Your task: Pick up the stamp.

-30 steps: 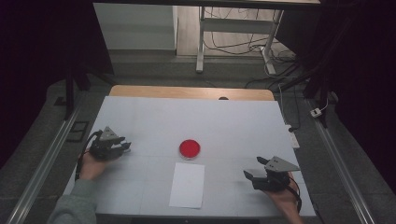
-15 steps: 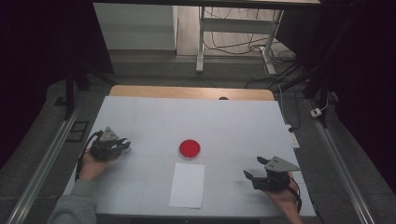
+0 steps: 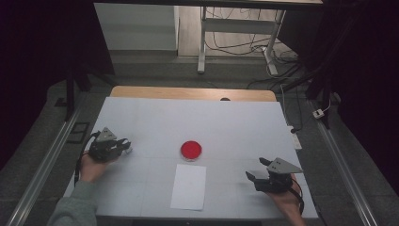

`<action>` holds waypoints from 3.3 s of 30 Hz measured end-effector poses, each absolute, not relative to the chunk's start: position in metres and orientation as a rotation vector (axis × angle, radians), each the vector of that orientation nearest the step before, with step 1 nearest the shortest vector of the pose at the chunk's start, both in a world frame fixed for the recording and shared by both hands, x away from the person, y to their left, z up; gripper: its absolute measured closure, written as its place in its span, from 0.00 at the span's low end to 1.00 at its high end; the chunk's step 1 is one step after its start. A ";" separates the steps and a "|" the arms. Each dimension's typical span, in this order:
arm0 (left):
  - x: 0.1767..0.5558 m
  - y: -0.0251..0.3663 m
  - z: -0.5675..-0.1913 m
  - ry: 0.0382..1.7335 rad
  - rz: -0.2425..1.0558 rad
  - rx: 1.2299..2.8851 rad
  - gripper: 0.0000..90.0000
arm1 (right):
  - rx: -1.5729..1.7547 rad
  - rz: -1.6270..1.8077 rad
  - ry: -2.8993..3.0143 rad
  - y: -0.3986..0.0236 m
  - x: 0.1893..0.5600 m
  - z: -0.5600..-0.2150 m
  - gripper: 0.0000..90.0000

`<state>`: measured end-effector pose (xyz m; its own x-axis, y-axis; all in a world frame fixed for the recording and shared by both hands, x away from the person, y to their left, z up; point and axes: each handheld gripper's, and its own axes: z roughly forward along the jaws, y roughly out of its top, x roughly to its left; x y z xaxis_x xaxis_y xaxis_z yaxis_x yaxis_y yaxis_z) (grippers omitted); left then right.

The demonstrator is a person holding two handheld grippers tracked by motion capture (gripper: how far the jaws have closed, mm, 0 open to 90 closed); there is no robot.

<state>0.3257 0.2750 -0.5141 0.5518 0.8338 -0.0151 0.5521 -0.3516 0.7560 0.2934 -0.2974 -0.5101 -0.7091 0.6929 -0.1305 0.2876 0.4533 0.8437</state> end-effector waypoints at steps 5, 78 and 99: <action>0.326 0.276 -0.511 1.122 0.431 2.003 0.84 | 0.819 1.177 2.234 -0.297 0.294 -0.509 0.25; 0.303 0.232 -0.467 0.886 0.383 1.918 0.84 | 0.815 1.176 2.237 -0.296 0.294 -0.511 0.26; 0.296 0.204 -0.461 0.830 0.336 1.908 0.84 | 0.814 1.170 2.239 -0.296 0.294 -0.510 0.26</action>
